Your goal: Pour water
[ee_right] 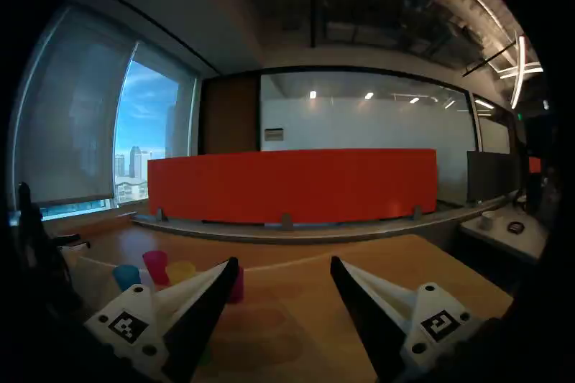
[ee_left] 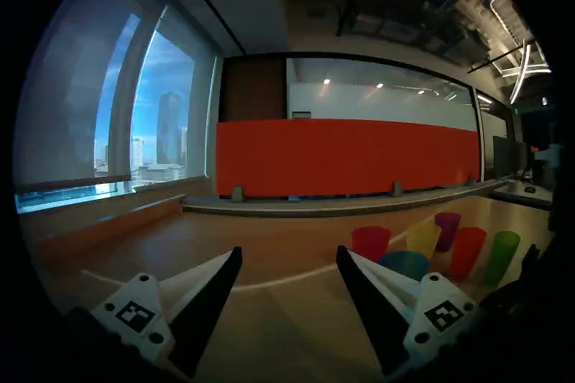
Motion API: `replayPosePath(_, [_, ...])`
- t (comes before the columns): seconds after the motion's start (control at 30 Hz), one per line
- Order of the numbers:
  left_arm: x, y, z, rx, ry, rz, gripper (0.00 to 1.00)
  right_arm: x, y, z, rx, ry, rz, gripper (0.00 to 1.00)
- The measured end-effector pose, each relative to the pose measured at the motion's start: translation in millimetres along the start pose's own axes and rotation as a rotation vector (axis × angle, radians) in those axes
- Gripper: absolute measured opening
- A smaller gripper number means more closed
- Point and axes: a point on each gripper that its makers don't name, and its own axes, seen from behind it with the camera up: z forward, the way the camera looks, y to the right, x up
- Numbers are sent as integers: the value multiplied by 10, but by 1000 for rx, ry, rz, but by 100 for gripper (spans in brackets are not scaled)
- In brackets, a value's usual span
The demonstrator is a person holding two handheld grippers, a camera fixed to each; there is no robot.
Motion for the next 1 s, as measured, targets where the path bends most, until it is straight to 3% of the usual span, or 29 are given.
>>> replayPosePath(0.57, [0, -9, -4, 1, 0, 1, 98, -122, -12, -12, -11, 29, -56, 99])
replayPosePath(1.0, [-4, -16, -9, 1, 0, 1, 98, -293, 130, 185, -89, 67, -37, 99])
